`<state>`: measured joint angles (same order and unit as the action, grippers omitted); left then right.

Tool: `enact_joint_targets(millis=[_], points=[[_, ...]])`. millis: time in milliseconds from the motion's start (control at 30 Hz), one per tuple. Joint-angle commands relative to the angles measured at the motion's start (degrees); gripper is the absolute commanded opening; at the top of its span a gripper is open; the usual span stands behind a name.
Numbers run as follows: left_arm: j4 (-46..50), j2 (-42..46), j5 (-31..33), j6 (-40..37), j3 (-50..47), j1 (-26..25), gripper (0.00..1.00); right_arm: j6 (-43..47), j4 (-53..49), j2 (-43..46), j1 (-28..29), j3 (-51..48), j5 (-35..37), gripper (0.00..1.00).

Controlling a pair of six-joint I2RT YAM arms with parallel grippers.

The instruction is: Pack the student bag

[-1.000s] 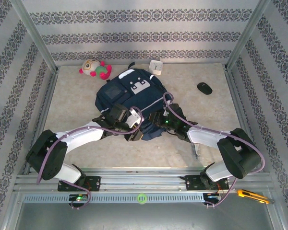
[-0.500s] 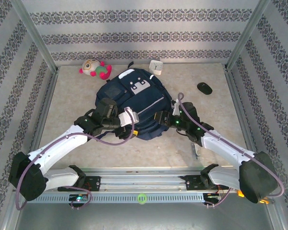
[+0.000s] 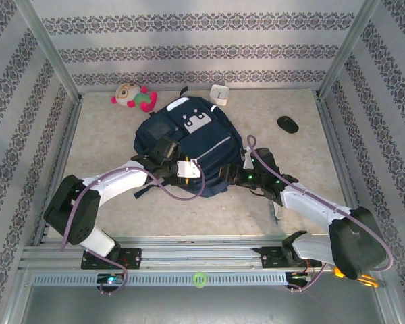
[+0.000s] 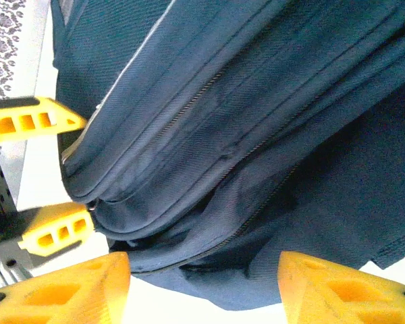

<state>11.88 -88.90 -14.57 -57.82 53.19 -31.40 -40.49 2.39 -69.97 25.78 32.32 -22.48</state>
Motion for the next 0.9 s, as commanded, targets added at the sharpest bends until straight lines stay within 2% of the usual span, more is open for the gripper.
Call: enact_joint_targets(millis=[0,133,167,333,433,600,700,867], points=[[-3.53,0.50,-1.78,0.78,2.19,0.55,0.47,1.72,1.41,-0.32,-1.82,-0.76,-1.50,0.59],[-1.94,3.57,-5.15,7.61,2.03,0.74,0.13,4.74,1.21,-0.17,-3.96,-0.59,-2.72,0.59],[-1.74,4.60,-5.47,9.27,1.75,0.82,0.09,5.67,0.96,0.09,-4.49,-0.44,-3.12,0.58],[-0.97,8.86,-8.58,20.03,1.22,0.88,0.05,9.58,-0.28,4.44,-4.36,0.14,-4.01,0.57],[-2.89,10.22,-9.38,28.97,0.64,0.73,0.05,13.27,-2.73,9.28,-1.37,0.93,-3.60,0.57],[-5.67,12.59,-12.95,37.65,-1.71,0.80,0.03,17.13,-7.22,15.83,4.68,1.95,-1.07,0.57],[-5.85,13.01,-15.69,39.75,-2.52,0.77,0.03,17.64,-6.78,15.11,5.69,2.55,-3.33,0.59],[-4.11,11.44,-20.36,40.51,-1.82,0.77,0.03,15.17,-2.22,8.02,5.72,4.94,-11.40,0.58]])
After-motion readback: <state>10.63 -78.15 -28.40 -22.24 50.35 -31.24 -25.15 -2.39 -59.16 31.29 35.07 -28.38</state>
